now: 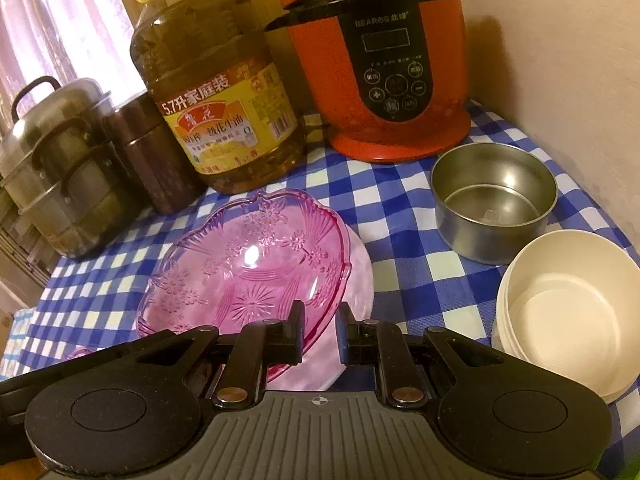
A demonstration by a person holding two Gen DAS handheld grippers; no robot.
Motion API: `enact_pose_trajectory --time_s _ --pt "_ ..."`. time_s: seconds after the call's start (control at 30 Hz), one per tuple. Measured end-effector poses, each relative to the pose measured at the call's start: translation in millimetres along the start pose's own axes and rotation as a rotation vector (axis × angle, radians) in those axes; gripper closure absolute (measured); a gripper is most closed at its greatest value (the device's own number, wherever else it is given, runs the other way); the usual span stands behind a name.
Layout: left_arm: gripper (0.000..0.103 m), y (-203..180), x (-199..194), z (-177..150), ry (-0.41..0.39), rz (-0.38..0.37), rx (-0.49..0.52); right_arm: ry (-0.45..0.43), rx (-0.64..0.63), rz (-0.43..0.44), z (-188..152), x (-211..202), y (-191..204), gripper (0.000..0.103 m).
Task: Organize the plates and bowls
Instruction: 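Lift the pink dish with both tools and carry it over the white plate, then lower the pink dish onto the white plate and open both tools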
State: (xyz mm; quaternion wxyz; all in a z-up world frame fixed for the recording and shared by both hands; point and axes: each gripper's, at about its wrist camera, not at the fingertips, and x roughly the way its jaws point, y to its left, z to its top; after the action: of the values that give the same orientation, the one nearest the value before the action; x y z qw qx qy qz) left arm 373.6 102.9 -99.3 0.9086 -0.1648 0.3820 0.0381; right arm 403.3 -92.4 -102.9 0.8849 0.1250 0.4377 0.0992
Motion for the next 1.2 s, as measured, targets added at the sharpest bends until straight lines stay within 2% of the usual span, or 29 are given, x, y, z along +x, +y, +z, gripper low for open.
enact_pose_trajectory --time_s 0.9,1.0,1.07,1.2 --pt "0.086 -2 5 -2 -0.007 0.015 0.044 0.02 -0.01 -0.006 -4 11 1 0.085" --pt "0.083 -4 4 -2 -0.017 0.018 0.054 0.013 -0.017 0.004 -4 10 1 0.073" --pt "0.079 -5 2 -1 -0.025 0.018 0.065 -0.004 -0.021 0.021 -4 7 2 0.06" --pt "0.075 -5 -1 0 -0.04 0.024 0.07 -0.045 -0.015 0.03 -1 0 2 0.056"
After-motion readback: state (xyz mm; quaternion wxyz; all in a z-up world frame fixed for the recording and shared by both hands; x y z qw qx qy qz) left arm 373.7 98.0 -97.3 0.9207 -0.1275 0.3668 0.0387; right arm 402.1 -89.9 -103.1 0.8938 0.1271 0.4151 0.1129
